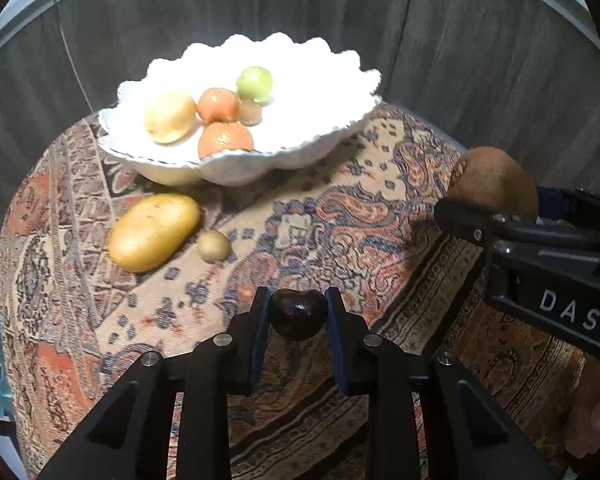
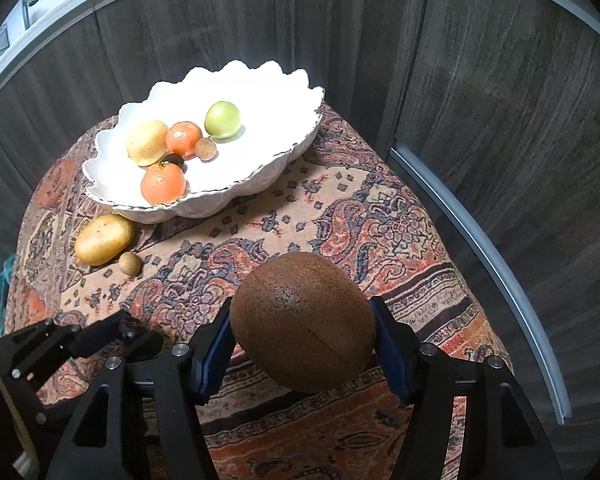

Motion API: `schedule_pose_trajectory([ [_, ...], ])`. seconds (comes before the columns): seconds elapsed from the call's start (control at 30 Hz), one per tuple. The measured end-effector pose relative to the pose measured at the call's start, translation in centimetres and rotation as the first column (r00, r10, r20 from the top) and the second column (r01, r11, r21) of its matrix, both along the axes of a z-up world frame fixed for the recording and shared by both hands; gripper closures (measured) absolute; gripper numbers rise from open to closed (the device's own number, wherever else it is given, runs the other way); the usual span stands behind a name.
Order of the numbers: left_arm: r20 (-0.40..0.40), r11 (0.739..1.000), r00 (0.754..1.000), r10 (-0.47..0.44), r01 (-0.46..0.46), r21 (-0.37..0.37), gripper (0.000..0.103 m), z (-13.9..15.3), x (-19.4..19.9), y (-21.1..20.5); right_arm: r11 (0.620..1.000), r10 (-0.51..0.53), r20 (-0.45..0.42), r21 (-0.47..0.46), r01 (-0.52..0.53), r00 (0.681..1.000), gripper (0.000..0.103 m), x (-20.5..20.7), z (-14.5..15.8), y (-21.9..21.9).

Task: Organize fruits
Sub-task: 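Carry the kiwi and cherry over the white bowl with both tools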

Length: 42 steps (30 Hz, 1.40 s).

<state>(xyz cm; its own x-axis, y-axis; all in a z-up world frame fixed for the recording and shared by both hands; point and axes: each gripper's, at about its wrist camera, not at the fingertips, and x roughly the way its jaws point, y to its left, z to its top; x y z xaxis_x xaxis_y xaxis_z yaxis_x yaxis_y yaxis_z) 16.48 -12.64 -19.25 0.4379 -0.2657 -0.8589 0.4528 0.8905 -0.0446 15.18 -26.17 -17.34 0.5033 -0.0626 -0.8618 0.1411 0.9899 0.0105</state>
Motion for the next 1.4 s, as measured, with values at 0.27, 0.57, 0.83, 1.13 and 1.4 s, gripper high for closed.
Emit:
schedule_pose_trajectory([
  [0.27,0.042,0.999,0.998,0.042,-0.041,-0.019,0.076,2.2,1.3,1.5,1.000,0.026,0.026,-0.006,-0.026,0.999,0.039,0.6,1.5,1.4],
  [0.57,0.094,0.996,0.992,0.084,-0.081,-0.031,0.076,4.4,3.2,2.9,0.998,0.063,0.083,-0.019,-0.062,0.995,0.039,1.9,4.1,3.0],
  [0.83,0.130,0.994,0.986,0.109,-0.105,-0.042,0.076,6.5,5.1,3.7,0.996,0.084,0.127,-0.019,-0.083,0.988,0.039,3.4,5.9,4.0],
  [1.13,0.170,0.992,0.977,0.125,-0.117,-0.056,0.076,8.4,7.7,4.1,0.996,0.092,0.175,-0.030,-0.088,0.980,0.039,5.8,7.6,4.1],
  [1.4,0.195,0.990,0.971,0.135,-0.126,-0.061,0.076,9.2,10.8,4.2,0.996,0.086,0.193,-0.041,-0.080,0.977,0.039,8.6,8.0,3.9],
])
